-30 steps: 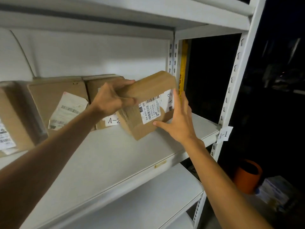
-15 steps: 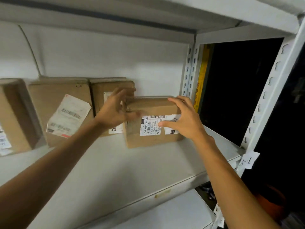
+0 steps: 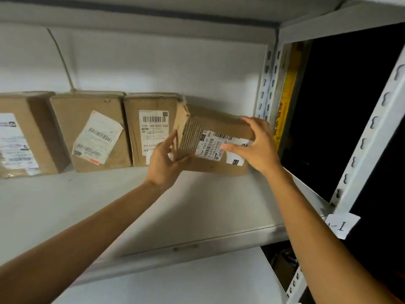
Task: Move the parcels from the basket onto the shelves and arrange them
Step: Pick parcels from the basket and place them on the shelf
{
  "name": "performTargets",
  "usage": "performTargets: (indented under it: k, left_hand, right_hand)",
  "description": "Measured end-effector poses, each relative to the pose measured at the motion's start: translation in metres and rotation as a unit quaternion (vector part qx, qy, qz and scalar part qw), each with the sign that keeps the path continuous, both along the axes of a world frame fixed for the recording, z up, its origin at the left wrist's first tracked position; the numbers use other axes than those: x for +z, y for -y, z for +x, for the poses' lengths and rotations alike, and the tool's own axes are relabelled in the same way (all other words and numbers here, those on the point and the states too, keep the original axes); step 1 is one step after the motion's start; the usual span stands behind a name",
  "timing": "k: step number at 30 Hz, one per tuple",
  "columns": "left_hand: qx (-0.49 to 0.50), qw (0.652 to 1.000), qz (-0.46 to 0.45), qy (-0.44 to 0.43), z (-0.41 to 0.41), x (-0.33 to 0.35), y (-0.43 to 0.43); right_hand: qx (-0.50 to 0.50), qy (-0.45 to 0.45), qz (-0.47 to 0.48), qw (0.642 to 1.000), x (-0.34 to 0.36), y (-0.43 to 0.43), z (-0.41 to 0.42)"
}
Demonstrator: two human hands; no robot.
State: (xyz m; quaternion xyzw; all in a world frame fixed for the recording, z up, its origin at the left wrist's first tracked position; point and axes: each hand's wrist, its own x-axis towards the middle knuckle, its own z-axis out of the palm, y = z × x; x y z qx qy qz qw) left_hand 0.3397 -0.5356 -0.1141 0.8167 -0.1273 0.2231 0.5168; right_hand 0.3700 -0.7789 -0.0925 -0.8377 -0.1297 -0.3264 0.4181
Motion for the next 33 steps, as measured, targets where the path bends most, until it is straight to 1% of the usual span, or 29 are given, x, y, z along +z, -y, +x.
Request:
performTargets:
  k: [2, 4, 5, 7, 9, 11, 13, 14, 16, 18, 22, 24, 25, 26, 27, 33]
  left_hand:
    - [0.025, 0.998, 0.018, 0.047, -0.003, 0.009, 0.009]
    - [0.045, 0.993, 0.030, 0.102, -0.004, 0.021, 0.020]
    - [0.059, 0.988, 0.049, 0.135, -0.003, 0.027, 0.026]
    - [0.074, 0.975, 0.085, 0.192, -0.002, 0.039, 0.038]
    - [0.069, 0.966, 0.108, 0.223, 0.001, 0.049, 0.047]
    - [0.063, 0.956, 0.142, 0.248, 0.006, 0.058, 0.055]
    - [0.064, 0.941, 0.204, 0.263, 0.013, 0.064, 0.061]
    - [0.067, 0.927, 0.254, 0.269, 0.017, 0.065, 0.063]
    - [0.075, 0.881, 0.367, 0.290, 0.026, 0.063, 0.066]
    - [0.091, 0.839, 0.456, 0.282, 0.035, 0.057, 0.064]
    - [0.151, 0.760, 0.560, 0.292, 0.053, 0.048, 0.049]
    - [0.168, 0.707, 0.632, 0.268, 0.065, 0.042, 0.043]
    - [0.166, 0.689, 0.660, 0.247, 0.073, 0.036, 0.040]
    - [0.163, 0.682, 0.676, 0.228, 0.079, 0.031, 0.039]
    - [0.163, 0.682, 0.679, 0.218, 0.084, 0.027, 0.038]
    - [0.159, 0.706, 0.653, 0.225, 0.078, 0.023, 0.040]
  right_hand:
    - [-0.002, -0.020, 0.043, 0.999, 0.001, 0.006, 0.000]
    - [-0.012, -0.046, 0.058, 0.997, 0.004, 0.012, 0.000]
    - [-0.030, -0.051, 0.042, 0.997, 0.006, 0.014, -0.001]
    - [-0.093, -0.045, -0.024, 0.994, 0.010, 0.022, -0.003]
    - [-0.117, -0.060, -0.056, 0.990, 0.012, 0.031, -0.003]
    - [-0.082, -0.090, -0.028, 0.992, 0.010, 0.034, 0.000]
    - [-0.048, -0.090, -0.010, 0.995, 0.003, 0.027, 0.005]
    - [-0.039, -0.085, -0.005, 0.996, 0.000, 0.021, 0.008]
    - [-0.034, -0.081, 0.007, 0.996, -0.004, 0.007, 0.014]
    - [-0.030, -0.091, 0.022, 0.995, -0.005, -0.003, 0.023]
    - [-0.026, -0.102, 0.025, 0.994, -0.003, -0.016, 0.043]
    - [-0.023, -0.108, 0.026, 0.994, -0.003, -0.027, 0.054]
    - [-0.028, -0.112, 0.024, 0.993, -0.005, -0.032, 0.058]
    - [-0.033, -0.115, 0.026, 0.993, -0.007, -0.036, 0.062]
    - [-0.035, -0.114, 0.031, 0.992, -0.009, -0.038, 0.064]
    - [-0.050, -0.122, 0.060, 0.989, -0.014, -0.037, 0.058]
